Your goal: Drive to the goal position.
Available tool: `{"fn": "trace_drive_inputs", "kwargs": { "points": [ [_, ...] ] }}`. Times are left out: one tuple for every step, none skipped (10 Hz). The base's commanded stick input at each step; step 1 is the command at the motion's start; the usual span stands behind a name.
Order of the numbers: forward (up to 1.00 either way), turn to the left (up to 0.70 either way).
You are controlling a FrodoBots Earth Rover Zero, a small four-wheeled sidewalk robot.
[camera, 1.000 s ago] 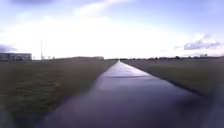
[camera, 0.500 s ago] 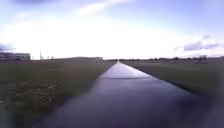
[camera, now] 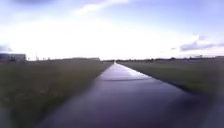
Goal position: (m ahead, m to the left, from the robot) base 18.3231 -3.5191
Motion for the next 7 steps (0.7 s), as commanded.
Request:
{"fn": "trace_drive_inputs", "kwargs": {
  "points": [
    [0.45, 0.00],
    [0.45, 0.00],
    [0.45, 0.00],
    [0.45, 0.00],
    [0.45, 0.00],
    [0.45, 0.00],
    [0.45, 0.00]
  ]
}}
